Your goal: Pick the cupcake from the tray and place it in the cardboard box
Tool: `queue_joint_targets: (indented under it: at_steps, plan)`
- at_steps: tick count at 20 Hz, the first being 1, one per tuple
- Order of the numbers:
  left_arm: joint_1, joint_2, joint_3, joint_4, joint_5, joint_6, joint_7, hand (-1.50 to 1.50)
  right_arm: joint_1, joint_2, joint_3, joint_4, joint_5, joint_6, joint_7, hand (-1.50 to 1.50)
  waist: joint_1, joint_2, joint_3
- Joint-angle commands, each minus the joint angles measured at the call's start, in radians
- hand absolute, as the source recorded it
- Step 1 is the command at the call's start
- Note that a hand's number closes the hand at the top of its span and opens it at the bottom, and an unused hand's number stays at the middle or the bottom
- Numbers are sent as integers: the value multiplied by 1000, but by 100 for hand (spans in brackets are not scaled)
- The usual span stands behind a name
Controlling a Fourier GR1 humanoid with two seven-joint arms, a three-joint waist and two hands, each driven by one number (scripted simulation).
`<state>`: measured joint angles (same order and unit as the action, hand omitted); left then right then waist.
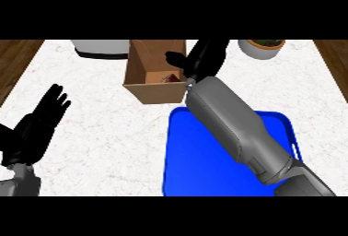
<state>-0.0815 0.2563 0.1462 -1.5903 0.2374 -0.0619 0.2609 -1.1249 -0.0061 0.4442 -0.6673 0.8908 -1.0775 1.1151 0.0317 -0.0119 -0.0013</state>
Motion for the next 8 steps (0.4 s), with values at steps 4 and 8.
queue_joint_targets:
  at_steps: [4, 8]
  plan:
    - [33, 41, 69, -10, 53, -27, 17, 0, 139, 6, 111, -213, 92, -67, 239, -150, -39, -11, 0]
    - [64, -17, 9, -84, -6, 39, 41, 0, 216, 6, 101, -286, 204, -10, 290, -150, -41, -6, 1]
